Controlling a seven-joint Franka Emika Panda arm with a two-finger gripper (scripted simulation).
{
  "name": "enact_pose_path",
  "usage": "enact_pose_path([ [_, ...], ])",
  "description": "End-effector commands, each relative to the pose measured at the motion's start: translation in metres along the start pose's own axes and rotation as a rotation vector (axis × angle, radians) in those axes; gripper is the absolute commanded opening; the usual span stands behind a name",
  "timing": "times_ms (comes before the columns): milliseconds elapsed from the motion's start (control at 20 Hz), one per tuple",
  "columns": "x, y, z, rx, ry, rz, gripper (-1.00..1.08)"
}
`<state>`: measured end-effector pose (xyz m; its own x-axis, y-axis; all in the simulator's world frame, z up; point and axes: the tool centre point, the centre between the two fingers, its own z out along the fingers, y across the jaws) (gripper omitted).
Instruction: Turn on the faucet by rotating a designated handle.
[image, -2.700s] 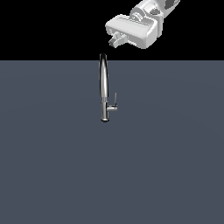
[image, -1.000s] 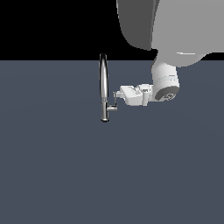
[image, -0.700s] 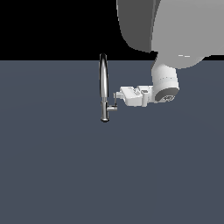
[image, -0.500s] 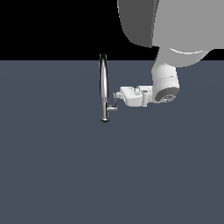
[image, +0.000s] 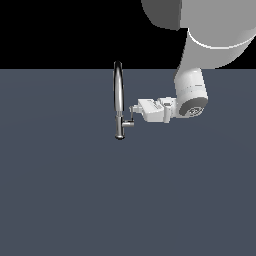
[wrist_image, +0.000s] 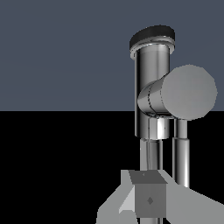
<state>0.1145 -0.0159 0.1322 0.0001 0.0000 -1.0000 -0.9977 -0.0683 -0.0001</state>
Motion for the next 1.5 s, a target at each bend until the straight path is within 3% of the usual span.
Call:
enact_pose_path([
  [0, -0.001, 0.004, 0.000, 0.000, 0.000, 0.000, -1.00],
  [650, -0.007, 0.027, 0.000, 0.000, 0.000, -0.001, -1.00],
  [1450, 0.015, 0.067, 0.002, -0.001, -0.001, -0.001, -1.00],
])
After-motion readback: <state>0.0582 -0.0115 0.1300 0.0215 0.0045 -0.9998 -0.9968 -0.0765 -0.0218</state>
